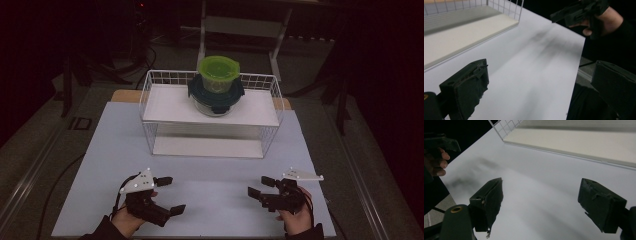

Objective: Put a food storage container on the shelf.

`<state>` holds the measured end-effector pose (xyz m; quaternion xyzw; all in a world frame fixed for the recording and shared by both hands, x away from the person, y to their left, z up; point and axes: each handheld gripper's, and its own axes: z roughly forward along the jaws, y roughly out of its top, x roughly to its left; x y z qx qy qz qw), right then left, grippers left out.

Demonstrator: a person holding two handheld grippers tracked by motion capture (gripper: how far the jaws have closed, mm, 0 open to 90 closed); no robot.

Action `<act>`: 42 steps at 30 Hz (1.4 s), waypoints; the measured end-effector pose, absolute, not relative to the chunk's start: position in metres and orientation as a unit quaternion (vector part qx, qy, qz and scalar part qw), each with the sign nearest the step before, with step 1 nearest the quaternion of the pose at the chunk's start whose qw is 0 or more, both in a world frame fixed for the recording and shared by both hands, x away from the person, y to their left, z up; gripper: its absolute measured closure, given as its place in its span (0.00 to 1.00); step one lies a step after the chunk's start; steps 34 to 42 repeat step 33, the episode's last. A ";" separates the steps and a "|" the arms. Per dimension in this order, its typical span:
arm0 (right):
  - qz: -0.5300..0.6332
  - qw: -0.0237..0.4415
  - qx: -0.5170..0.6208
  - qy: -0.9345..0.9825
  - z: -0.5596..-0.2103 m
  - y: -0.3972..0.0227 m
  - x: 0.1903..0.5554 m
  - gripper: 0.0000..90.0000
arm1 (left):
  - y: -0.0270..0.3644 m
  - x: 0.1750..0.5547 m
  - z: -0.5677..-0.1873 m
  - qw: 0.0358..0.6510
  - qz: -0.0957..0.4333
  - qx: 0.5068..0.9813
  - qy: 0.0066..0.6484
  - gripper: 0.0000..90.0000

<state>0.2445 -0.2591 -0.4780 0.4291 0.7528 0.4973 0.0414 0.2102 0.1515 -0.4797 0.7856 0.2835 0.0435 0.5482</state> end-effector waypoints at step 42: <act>0.478 0.067 0.446 0.754 -0.508 -0.287 0.240 0.20 | 0.170 0.205 -0.510 0.543 0.076 0.778 0.307 0.01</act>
